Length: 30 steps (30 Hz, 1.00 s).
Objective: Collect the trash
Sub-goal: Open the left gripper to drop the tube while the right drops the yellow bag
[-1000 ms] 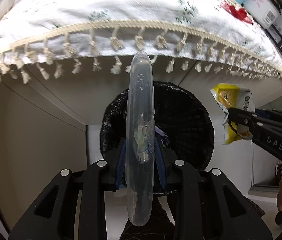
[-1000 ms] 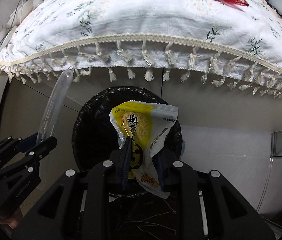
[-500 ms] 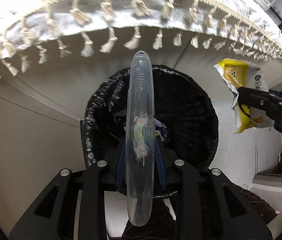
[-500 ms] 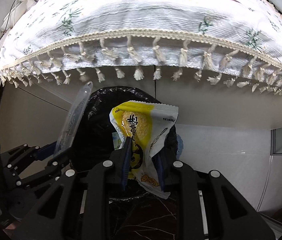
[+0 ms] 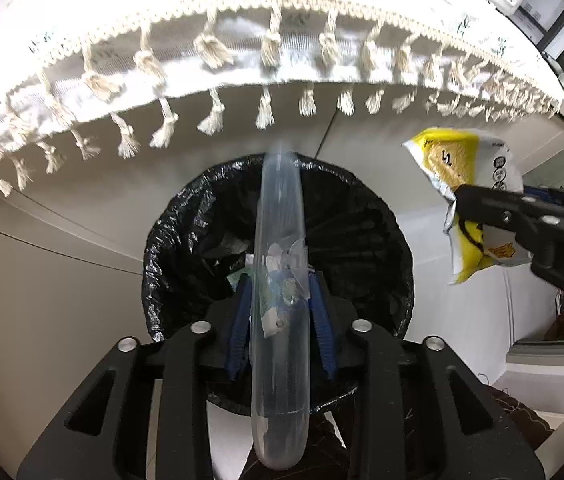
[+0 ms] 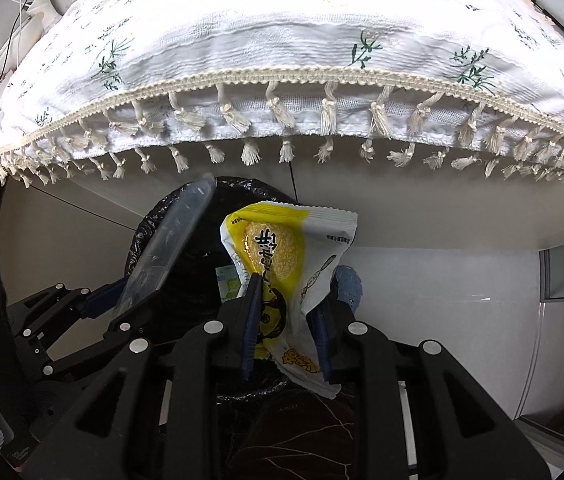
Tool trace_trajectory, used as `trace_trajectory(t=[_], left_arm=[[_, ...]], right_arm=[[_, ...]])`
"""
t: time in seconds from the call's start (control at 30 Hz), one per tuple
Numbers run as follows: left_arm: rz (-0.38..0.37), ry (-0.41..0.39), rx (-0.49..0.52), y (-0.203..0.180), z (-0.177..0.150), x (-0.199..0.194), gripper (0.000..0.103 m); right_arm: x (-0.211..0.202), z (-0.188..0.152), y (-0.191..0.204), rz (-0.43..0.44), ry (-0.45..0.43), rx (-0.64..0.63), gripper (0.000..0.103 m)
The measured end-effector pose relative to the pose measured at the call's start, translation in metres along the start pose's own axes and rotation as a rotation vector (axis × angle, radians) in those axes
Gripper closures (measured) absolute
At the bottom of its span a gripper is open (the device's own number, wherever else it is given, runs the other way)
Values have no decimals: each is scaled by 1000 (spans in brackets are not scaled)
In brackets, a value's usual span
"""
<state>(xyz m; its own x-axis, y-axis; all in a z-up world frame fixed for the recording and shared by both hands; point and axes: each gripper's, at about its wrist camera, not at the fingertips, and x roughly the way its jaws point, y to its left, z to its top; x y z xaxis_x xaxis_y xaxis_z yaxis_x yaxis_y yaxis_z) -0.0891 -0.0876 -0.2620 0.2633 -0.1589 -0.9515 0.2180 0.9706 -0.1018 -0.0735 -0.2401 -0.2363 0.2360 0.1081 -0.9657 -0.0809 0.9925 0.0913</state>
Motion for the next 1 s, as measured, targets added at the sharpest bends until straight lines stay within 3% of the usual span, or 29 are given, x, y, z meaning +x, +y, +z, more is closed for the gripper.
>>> trace_trajectory(t=[0.17,0.27,0.6,1.0], left_arm=[[3,-37,-35,8,4,-10,47],[11,-50,-55,15,6,-16,42],[65,-98,-157,50,-1,-43,6],[99,-104,-200,78,-10,-60,6]], right_arm=[[-4,5,2,8,-7,-11,80],[-1,11,10,11,-9,-23,79],[-2,26,52,22,-10,-86,79],[3,38,103,35,-7,-129,76]])
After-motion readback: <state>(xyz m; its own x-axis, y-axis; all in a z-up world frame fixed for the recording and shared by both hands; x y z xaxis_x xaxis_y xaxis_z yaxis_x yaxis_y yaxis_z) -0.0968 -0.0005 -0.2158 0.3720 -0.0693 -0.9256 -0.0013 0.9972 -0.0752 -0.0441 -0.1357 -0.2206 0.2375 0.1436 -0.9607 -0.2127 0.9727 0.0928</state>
